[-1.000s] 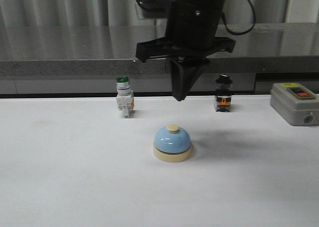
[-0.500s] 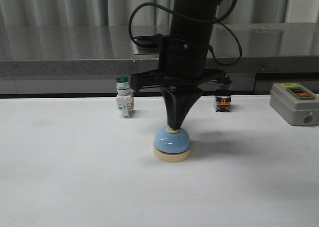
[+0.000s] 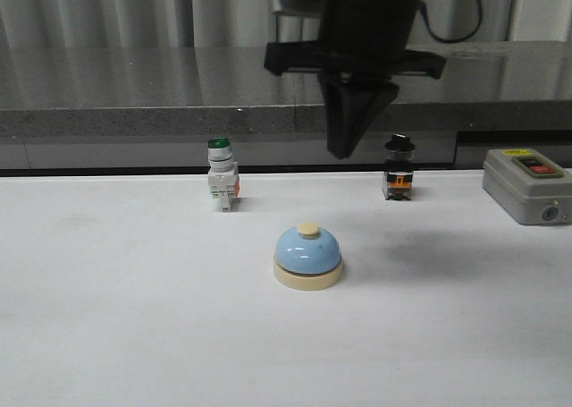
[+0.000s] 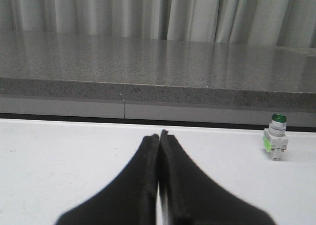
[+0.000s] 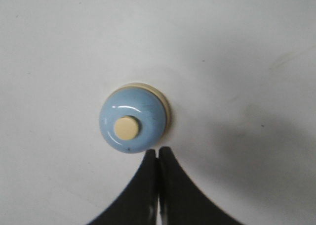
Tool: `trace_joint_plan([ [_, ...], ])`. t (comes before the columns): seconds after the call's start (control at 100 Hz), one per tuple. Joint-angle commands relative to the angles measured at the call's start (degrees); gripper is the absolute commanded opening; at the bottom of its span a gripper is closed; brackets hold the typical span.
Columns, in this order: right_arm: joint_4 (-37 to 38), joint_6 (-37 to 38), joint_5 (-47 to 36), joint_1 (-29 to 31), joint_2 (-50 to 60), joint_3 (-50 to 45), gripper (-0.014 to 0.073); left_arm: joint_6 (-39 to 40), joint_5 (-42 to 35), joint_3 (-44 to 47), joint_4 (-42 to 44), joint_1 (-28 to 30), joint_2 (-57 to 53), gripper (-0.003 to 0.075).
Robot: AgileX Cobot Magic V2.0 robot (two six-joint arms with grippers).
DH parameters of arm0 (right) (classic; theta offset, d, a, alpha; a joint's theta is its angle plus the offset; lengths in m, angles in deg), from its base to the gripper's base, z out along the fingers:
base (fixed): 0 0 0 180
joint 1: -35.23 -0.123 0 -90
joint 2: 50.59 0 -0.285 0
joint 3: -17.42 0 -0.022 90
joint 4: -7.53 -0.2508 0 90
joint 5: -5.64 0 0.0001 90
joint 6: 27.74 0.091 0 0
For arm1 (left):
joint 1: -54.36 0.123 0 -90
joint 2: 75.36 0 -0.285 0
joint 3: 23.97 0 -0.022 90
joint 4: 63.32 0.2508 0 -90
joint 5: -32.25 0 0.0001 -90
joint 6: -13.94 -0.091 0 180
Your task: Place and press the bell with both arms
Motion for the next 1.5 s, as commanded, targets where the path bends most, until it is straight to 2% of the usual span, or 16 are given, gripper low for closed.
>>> trace_joint_plan([
  [0.0,-0.33,-0.72,0.31,2.41,5.51,0.32,-0.0061,0.48,-4.19,2.4,0.0,0.07,-1.64,-0.002],
  [0.51,-0.33,0.3,-1.95,20.23,20.9,-15.81,-0.0061,0.48,-4.19,2.4,0.0,0.07,-1.64,-0.002],
  [0.81,-0.33,0.3,-3.44,28.39,28.24,-24.83,-0.0061,0.48,-4.19,2.4,0.0,0.07,-1.64,-0.002],
  [1.15,-0.74,0.3,-11.36,28.98,41.28,-38.33,-0.0061,0.48,-4.19,2.4,0.0,0.07,-1.64,-0.002],
  [1.49,-0.74,0.3,-20.17,28.98,61.78,-53.28,-0.0061,0.48,-4.19,2.4,0.0,0.07,-1.64,-0.002],
])
